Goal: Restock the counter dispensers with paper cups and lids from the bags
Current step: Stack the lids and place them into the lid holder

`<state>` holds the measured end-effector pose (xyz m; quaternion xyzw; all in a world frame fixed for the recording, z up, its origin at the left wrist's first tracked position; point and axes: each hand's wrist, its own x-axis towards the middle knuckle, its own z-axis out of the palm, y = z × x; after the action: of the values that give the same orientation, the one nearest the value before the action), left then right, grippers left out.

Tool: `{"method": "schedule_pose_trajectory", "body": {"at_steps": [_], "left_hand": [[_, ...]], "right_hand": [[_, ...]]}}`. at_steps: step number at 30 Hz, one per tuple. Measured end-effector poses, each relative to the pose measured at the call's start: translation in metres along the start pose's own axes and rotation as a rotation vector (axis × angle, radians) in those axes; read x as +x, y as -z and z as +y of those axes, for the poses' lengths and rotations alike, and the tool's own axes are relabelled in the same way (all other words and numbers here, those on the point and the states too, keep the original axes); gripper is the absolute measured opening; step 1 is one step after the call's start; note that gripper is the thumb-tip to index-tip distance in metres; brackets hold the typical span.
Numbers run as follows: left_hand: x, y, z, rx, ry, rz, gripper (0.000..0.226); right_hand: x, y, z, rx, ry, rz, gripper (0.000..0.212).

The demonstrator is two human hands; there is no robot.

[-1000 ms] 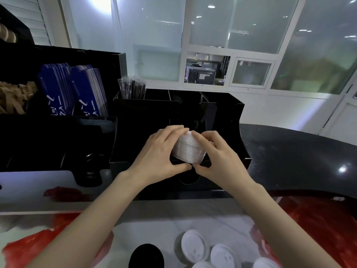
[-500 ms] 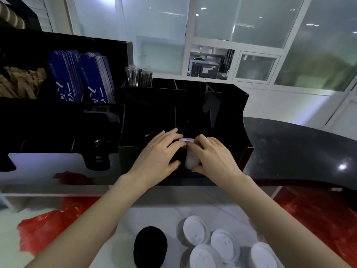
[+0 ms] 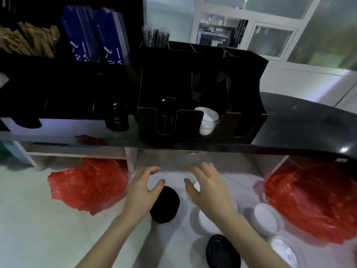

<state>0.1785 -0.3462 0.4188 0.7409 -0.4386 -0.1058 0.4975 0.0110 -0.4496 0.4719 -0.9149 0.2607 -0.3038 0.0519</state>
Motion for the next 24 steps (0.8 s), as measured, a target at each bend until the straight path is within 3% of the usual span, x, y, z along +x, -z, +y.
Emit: {"method": "schedule_pose_trajectory", "body": {"at_steps": [3, 5, 8, 12, 18, 24], "left_hand": [[-0.019, -0.010, -0.027, -0.126, 0.361, -0.182, 0.053], [-0.025, -0.016, -0.037, -0.198, 0.551, -0.277, 0.070], [-0.033, -0.021, -0.051, -0.199, 0.569, -0.320, 0.071], [-0.044, -0.017, -0.055, -0.230, 0.498, -0.264, 0.059], [-0.041, 0.022, -0.048, -0.372, 0.386, -0.248, 0.072], [-0.025, 0.081, -0.020, -0.226, 0.015, -0.332, 0.069]], "right_hand": [[-0.041, -0.044, -0.008, 0.191, -0.448, -0.460, 0.058], [-0.052, -0.064, -0.012, 0.344, -0.674, -0.545, 0.072], [-0.055, -0.081, -0.023, 0.455, -0.837, -0.552, 0.070], [-0.057, -0.097, -0.037, 0.441, -0.858, -0.481, 0.040], [-0.060, -0.089, -0.058, 0.619, -0.767, -0.300, 0.065], [-0.026, -0.049, -0.088, 0.639, -0.494, -0.092, 0.062]]}}
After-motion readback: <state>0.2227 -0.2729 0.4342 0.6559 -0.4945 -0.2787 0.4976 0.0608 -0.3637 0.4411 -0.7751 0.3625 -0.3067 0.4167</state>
